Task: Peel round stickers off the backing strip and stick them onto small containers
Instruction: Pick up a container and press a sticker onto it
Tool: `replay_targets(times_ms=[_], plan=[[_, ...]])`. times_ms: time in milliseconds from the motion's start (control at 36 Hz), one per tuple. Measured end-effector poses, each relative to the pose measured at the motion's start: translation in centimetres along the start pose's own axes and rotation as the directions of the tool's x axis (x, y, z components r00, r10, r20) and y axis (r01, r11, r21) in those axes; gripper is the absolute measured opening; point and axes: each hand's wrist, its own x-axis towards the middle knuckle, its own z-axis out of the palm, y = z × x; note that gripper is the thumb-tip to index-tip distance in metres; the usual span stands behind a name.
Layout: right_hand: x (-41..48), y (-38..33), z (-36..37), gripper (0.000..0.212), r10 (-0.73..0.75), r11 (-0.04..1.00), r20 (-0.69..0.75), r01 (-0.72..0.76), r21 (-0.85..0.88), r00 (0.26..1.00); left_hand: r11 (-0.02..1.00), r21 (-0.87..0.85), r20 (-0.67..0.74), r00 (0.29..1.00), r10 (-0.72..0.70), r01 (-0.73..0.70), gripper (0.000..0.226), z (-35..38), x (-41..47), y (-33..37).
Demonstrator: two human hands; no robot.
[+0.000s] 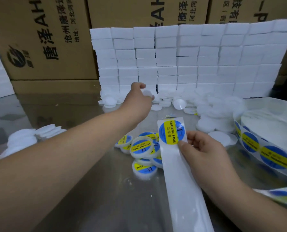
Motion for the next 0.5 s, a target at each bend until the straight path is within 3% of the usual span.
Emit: replay_targets(times_ms=[139, 222, 361, 500], plan=[[-0.2, -0.5, -0.2, 0.01, -0.02, 1.0, -0.008, 0.02, 0.002, 1.0, 0.969, 0.096, 0.156, 0.965, 0.21, -0.227, 0.028, -0.1, -7.7, 1.8], [-0.2, -0.6, -0.2, 0.011, -0.039, 0.999, -0.009, 0.039, -0.003, 0.999, 0.877, 0.349, 0.154, 0.943, 0.296, -0.332, 0.015, 0.8, -10.3, 1.2], [-0.3, -0.5, 0.0, 0.012, -0.018, 0.998, 0.043, 0.016, 0.055, 0.999, 0.793, 0.509, 0.074, 0.935, 0.346, -0.334, 0.021, 0.9, -11.2, -0.7], [-0.5, -0.8, 0.0, 0.015, -0.034, 0.995, 0.102, 0.024, 0.1, 0.994, 0.744, 0.534, 0.132, 0.909, 0.395, -0.401, 0.028, 0.1, -11.4, -1.3]])
